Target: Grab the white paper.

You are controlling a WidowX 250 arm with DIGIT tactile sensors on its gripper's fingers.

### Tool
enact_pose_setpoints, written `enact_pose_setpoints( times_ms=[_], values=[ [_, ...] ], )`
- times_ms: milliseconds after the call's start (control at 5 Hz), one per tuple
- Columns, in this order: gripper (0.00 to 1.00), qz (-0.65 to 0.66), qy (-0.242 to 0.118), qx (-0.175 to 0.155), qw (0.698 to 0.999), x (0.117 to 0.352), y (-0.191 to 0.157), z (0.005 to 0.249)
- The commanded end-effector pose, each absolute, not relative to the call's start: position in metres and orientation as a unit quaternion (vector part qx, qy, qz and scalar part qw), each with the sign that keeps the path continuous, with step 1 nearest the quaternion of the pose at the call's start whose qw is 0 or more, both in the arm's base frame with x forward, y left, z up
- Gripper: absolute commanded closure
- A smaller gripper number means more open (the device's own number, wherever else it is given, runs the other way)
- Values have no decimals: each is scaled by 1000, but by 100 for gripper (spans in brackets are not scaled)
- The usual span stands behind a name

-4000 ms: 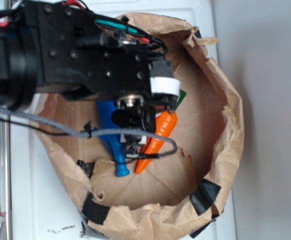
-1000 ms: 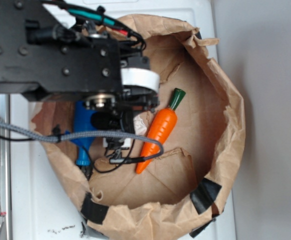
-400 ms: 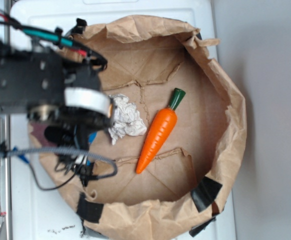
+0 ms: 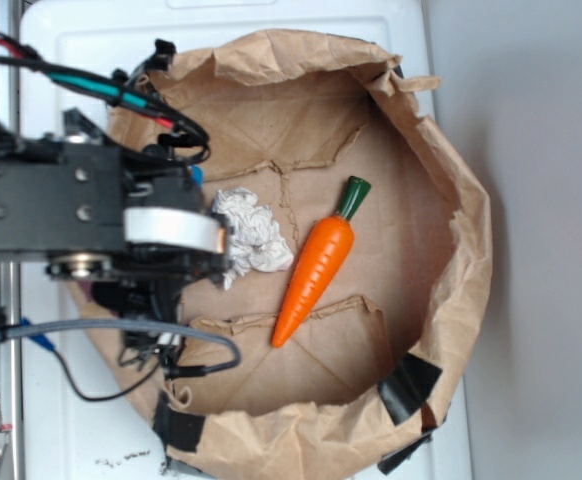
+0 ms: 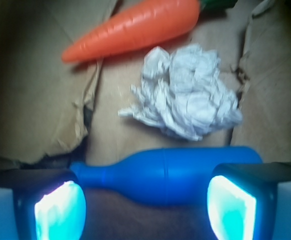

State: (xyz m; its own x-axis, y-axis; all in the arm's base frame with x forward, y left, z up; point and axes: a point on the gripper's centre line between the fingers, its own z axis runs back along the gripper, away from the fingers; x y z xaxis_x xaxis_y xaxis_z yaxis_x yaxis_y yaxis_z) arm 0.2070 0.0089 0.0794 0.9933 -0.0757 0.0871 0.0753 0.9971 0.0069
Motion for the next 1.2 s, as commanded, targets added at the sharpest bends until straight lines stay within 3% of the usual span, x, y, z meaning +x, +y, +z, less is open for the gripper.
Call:
enact_pose_setpoints(
  times_ms=[0,600,800,1000],
  values=[
    [0,-24,-61,-5,998,230,13,101],
    [0,5,-65,22,998,255,19,81],
    [0,1,-61,39,997,262,19,65],
    [0,-14,-57,80,995,273,21,26]
  ],
)
